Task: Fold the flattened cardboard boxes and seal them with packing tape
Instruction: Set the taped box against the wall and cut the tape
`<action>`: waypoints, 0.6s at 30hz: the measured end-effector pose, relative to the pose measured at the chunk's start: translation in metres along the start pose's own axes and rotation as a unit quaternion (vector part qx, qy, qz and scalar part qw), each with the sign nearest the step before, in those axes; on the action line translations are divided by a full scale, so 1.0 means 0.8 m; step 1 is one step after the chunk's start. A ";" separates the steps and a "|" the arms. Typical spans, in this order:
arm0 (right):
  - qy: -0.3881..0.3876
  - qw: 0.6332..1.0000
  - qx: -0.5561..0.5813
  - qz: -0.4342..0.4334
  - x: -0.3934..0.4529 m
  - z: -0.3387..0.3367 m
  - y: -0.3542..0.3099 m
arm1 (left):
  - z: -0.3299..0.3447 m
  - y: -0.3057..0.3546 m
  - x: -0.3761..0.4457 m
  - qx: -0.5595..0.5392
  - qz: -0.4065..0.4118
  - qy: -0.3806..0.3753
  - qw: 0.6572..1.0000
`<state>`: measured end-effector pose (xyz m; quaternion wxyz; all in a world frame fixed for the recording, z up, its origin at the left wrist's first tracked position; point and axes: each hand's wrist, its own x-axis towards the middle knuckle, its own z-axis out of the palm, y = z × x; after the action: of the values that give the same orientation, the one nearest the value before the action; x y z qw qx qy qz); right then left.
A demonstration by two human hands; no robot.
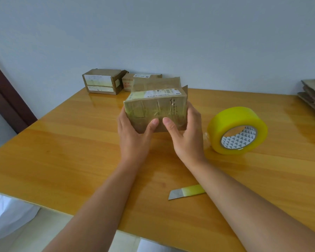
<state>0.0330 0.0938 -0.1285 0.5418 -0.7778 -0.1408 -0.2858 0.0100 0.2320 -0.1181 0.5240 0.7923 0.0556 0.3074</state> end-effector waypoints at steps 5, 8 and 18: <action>0.015 0.999 0.003 0.041 -0.002 0.003 -0.003 | 0.001 0.001 -0.003 0.015 0.026 0.006 1.000; 0.031 0.999 -0.020 0.030 -0.003 0.002 -0.003 | 0.002 0.003 -0.004 0.004 0.013 -0.005 1.000; 0.012 0.997 -0.067 0.026 0.004 0.000 0.006 | -0.005 -0.007 0.003 -0.021 -0.026 0.003 0.999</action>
<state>0.0379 0.0913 -0.1307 0.4970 -0.8123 -0.0947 -0.2900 0.0110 0.2386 -0.1208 0.5482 0.7786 0.0711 0.2971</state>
